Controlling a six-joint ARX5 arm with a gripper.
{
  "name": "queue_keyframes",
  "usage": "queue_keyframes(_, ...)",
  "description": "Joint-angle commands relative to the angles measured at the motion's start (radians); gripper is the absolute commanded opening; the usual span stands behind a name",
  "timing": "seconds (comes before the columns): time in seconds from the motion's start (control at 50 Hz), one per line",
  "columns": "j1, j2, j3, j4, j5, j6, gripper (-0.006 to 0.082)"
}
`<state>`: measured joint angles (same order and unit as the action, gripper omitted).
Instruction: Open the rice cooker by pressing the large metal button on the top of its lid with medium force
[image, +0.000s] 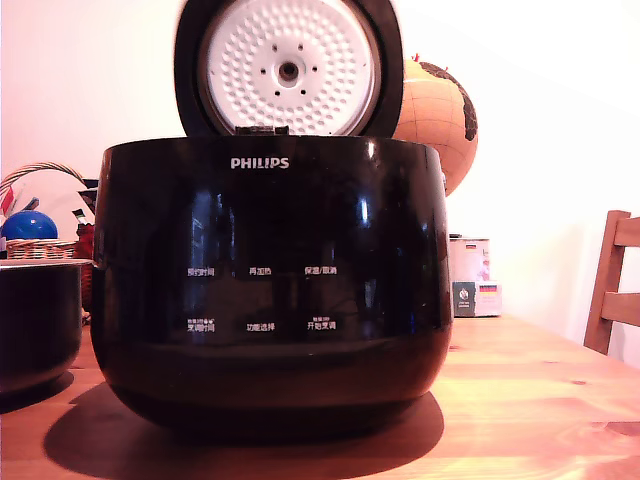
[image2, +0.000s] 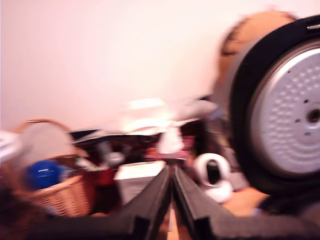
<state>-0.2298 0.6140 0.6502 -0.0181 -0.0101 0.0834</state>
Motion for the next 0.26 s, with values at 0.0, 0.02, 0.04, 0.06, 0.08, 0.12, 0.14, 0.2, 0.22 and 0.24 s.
queue_keyframes(0.0, 0.011, -0.006, -0.025, 0.004, -0.002, 0.003, -0.0021)
queue_keyframes(0.02, 0.014, -0.008, -0.025, 0.003, -0.002, 0.003, -0.0021)
queue_keyframes(0.04, 0.016, -0.007, -0.025, 0.003, -0.002, 0.003, -0.0021)
queue_keyframes(0.06, 0.017, -0.007, -0.025, 0.003, -0.002, 0.003, -0.0021)
queue_keyframes(0.08, 0.018, -0.007, -0.025, 0.003, -0.002, 0.003, -0.0021)
queue_keyframes(0.12, 0.018, -0.007, -0.025, 0.003, -0.002, 0.003, -0.0021)
queue_keyframes(0.14, 0.018, -0.007, -0.025, 0.003, -0.002, 0.003, -0.0021)
queue_keyframes(0.2, 0.018, -0.007, -0.025, 0.002, -0.002, 0.003, -0.0021)
queue_keyframes(0.22, 0.018, -0.007, -0.025, 0.002, -0.002, 0.003, -0.0021)
queue_keyframes(0.24, 0.018, -0.007, -0.025, 0.002, -0.002, 0.003, -0.0021)
